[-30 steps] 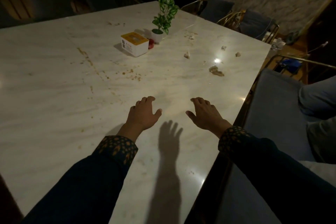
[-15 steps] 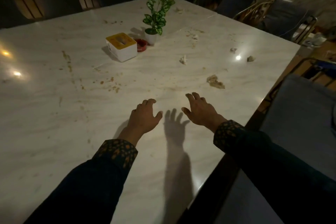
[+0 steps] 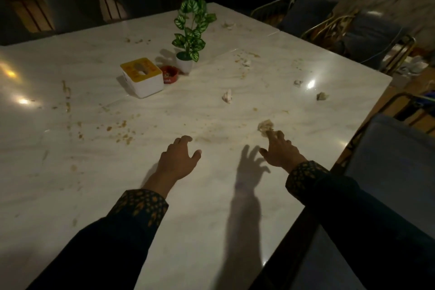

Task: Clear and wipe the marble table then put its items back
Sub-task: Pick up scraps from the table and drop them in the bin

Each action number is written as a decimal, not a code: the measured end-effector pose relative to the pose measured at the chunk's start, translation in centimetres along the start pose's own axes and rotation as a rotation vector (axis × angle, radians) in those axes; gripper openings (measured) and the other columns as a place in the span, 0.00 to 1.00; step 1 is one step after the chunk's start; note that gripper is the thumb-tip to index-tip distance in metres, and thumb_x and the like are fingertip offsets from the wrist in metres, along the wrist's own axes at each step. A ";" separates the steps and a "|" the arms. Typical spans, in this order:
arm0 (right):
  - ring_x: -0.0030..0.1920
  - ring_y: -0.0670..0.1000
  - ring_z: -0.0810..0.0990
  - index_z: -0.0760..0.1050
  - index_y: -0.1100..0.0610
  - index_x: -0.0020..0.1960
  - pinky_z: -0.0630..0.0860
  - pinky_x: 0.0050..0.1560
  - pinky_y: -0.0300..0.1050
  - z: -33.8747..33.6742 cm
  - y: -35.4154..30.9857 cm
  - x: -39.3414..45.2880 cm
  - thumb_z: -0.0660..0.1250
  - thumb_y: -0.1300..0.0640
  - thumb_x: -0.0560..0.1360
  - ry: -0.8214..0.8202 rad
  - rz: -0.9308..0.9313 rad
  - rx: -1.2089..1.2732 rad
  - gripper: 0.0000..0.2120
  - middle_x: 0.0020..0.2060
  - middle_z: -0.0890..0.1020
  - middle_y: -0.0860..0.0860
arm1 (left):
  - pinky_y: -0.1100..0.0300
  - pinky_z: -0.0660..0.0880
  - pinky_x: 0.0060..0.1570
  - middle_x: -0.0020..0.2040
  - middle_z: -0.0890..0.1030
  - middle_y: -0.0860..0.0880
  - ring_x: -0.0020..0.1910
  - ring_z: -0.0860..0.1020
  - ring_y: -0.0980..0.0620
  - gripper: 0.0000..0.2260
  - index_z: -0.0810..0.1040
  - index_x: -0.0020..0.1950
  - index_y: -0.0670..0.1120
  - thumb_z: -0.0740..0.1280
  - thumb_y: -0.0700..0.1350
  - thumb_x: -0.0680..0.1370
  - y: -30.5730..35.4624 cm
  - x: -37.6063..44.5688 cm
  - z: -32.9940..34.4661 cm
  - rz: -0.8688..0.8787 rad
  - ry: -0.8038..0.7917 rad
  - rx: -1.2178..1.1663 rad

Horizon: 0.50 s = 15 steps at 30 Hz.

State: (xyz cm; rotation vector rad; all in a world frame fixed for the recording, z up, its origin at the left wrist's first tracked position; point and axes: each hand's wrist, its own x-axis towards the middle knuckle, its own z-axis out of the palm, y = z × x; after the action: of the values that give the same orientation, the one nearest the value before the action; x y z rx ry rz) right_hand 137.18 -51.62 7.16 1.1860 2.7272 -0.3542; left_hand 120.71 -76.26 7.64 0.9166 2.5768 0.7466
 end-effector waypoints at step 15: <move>0.59 0.64 0.75 0.65 0.51 0.73 0.77 0.53 0.56 4.8 10.9 23.1 0.56 0.44 0.74 -0.230 -0.724 0.003 0.29 0.71 0.66 0.59 | 0.42 0.70 0.63 0.67 0.72 0.43 0.65 0.72 0.41 0.26 0.64 0.73 0.51 0.66 0.53 0.76 10.2 27.8 10.5 -0.210 0.108 0.007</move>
State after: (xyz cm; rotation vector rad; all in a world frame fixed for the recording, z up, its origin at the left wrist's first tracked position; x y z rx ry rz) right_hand 129.74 -29.57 -4.42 0.0956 2.8350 -0.5265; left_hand 109.58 -47.50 1.80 0.6101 2.7166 0.7460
